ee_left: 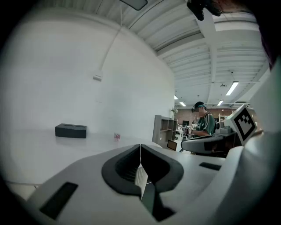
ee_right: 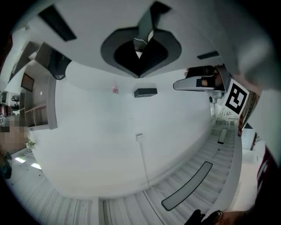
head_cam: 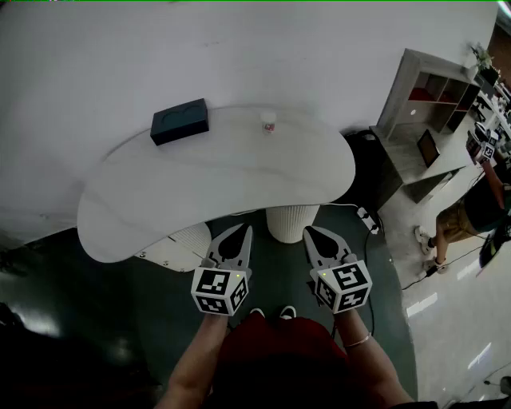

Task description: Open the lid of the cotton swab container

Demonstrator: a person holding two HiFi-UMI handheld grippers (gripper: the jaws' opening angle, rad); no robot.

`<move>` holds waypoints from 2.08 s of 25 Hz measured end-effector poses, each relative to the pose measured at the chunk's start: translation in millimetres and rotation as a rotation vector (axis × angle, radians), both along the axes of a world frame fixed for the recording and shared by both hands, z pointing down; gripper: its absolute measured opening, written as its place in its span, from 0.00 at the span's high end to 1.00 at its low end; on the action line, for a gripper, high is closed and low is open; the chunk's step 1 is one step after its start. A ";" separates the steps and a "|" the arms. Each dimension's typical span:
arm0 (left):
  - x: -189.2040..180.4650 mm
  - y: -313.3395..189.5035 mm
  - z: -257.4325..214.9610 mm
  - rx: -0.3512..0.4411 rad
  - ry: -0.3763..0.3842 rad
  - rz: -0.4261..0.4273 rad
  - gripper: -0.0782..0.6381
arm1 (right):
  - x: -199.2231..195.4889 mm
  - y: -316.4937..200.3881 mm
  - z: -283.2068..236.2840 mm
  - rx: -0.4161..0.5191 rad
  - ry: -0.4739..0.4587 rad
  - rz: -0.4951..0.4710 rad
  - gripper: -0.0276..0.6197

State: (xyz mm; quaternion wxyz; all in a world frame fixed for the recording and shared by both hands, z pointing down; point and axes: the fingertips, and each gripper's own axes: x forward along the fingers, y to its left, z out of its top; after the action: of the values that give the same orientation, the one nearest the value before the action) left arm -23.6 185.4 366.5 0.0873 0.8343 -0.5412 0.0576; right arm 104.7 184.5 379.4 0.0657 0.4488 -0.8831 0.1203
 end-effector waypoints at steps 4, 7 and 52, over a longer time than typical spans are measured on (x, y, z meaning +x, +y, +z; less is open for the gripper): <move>1.7 6.1 6.1 -0.016 -0.005 -0.009 0.85 | 1.4 7.0 3.8 -0.008 0.000 -0.014 0.93; 2.8 7.9 6.6 -0.020 -0.019 -0.004 0.85 | 1.0 9.9 3.5 -0.011 -0.012 -0.030 0.93; -24.8 -141.3 42.7 -0.134 0.036 0.073 0.79 | -17.2 -124.3 41.8 -0.123 0.037 -0.011 0.81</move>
State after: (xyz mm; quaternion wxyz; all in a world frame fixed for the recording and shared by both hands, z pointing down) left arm -48.4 44.0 409.2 0.1504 0.8467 -0.5038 0.0818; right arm 87.5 60.2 421.1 0.1100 0.4411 -0.8751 0.1658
